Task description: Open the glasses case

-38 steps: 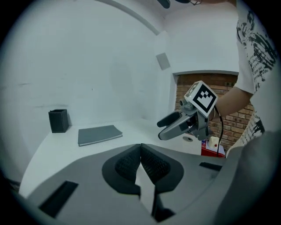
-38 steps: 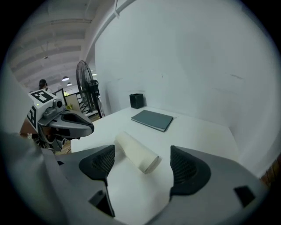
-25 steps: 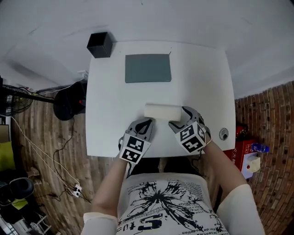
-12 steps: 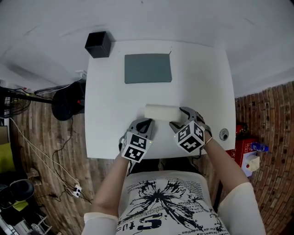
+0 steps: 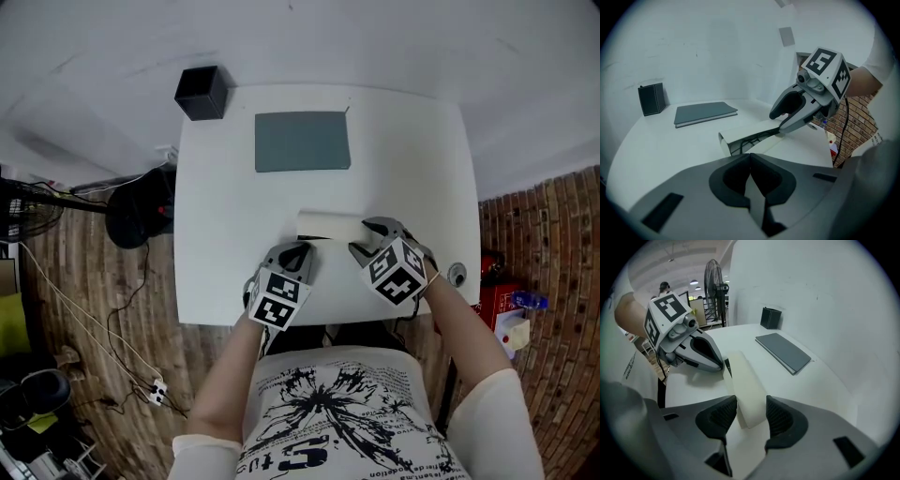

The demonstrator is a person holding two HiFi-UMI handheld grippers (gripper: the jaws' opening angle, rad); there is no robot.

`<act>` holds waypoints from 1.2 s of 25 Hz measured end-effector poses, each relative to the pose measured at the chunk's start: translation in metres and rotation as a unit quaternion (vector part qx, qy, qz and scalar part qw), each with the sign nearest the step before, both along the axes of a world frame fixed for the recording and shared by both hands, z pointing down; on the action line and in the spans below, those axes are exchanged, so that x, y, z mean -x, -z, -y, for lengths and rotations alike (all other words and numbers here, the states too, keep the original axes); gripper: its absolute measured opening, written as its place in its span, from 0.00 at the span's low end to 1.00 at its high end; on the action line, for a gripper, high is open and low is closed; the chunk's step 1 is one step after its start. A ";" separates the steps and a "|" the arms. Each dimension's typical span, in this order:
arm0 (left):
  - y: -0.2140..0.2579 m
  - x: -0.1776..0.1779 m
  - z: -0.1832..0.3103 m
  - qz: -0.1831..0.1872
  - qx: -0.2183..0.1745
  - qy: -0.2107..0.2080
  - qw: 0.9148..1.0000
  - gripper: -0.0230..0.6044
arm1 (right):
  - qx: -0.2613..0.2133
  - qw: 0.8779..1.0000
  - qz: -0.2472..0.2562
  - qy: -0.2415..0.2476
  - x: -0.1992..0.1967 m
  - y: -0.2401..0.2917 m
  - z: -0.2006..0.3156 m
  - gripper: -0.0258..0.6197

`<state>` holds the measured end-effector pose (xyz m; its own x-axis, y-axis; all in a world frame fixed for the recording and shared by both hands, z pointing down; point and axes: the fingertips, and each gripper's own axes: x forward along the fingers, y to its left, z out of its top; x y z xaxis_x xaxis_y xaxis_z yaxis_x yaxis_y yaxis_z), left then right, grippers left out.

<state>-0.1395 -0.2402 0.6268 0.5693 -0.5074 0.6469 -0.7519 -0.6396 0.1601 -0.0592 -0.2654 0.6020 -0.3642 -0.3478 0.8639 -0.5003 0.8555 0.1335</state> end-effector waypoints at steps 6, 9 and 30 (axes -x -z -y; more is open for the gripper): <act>-0.001 0.001 0.003 -0.002 -0.003 -0.001 1.000 0.06 | -0.005 1.000 0.007 -0.004 0.003 0.009 0.009 0.27; -0.002 0.000 0.003 -0.009 0.001 -0.002 1.000 0.06 | -0.022 0.999 0.015 -0.017 0.002 0.015 0.022 0.20; 0.002 0.006 0.013 -0.017 0.033 0.010 0.999 0.06 | -0.048 0.998 0.019 -0.036 -0.002 0.002 0.092 0.21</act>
<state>-0.1455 -0.2530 0.6249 0.5812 -0.4762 0.6599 -0.7580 -0.6118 0.2260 -0.0577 -0.3570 0.5998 -0.3677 -0.4547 0.8112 -0.5660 0.8016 0.1927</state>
